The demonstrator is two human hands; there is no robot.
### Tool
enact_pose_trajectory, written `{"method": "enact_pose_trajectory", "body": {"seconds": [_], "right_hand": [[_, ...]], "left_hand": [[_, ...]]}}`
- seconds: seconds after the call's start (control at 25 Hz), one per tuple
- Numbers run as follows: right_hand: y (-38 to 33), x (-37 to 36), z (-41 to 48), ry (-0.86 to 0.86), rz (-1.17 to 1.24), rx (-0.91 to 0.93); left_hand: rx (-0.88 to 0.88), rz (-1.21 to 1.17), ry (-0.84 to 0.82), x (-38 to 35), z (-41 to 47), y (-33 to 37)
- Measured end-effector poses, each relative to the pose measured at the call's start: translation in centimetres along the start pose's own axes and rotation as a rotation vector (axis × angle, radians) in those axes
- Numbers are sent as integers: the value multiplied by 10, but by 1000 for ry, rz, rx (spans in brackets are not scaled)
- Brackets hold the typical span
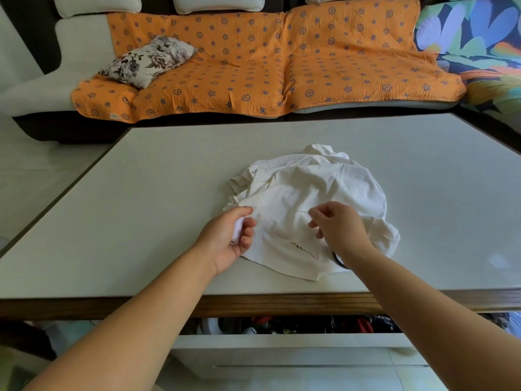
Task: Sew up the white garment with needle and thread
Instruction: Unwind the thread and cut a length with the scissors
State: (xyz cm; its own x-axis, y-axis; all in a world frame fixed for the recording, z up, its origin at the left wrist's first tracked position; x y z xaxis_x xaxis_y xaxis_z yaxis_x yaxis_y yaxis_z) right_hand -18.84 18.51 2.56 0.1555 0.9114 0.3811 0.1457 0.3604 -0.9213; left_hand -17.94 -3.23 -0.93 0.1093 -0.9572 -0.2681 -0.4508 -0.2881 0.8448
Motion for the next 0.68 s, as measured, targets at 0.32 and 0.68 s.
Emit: {"method": "enact_pose_trajectory", "body": {"seconds": [0.32, 0.68], "right_hand": [[-47, 2, -7, 144, -521, 322], [-22, -79, -39, -530, 61, 89]], "left_hand": [[33, -17, -116, -12, -8, -4], [47, -91, -294, -32, -13, -3]]}}
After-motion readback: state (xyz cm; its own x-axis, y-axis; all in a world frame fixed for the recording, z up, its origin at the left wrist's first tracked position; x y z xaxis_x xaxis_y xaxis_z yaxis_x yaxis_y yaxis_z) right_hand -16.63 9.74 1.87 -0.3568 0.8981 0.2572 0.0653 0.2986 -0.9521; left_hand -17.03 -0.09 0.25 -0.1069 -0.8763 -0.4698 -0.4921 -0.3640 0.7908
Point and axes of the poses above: each hand's wrist, its own z-axis towards the middle knuckle, its own x-axis out of the back of the hand, y = z × x, the point moved 10 cm from there along z, towards the middle knuckle, and after that the axes turned 6 degrees about z, right-handed, at the moved point
